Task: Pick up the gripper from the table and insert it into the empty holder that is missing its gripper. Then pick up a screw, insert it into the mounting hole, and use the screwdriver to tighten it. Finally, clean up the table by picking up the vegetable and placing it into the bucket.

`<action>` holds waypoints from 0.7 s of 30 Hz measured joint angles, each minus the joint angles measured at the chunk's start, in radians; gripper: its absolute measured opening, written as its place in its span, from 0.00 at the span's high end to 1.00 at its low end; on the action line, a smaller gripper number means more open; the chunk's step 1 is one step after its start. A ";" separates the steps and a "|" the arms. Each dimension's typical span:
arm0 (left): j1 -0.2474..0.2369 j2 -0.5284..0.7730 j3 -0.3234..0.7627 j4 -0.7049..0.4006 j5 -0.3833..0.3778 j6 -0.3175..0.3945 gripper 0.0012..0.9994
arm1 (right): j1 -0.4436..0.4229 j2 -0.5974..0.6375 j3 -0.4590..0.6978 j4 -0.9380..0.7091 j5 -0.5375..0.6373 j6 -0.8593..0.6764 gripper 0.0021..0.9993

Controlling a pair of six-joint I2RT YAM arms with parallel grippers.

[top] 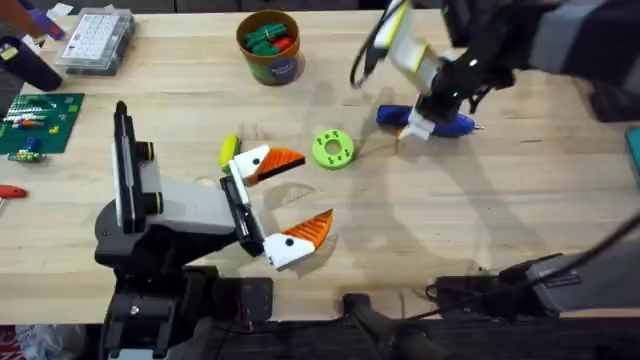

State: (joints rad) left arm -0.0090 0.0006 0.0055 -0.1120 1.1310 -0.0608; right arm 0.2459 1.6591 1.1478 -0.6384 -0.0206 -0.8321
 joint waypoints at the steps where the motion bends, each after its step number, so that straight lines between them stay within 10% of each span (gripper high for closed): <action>1: 0.000 0.000 0.000 0.002 -0.005 0.000 0.01 | 0.000 -0.021 0.009 -0.022 -0.006 0.054 0.00; 21: 0.000 0.000 0.071 0.004 -0.422 -0.089 0.01 | 0.000 -0.296 0.040 -0.142 -0.041 0.541 0.00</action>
State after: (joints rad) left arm -0.0086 0.0006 0.0766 -0.1082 0.7090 -0.1499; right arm 0.2459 1.3628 1.1877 -0.7801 -0.0612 -0.2915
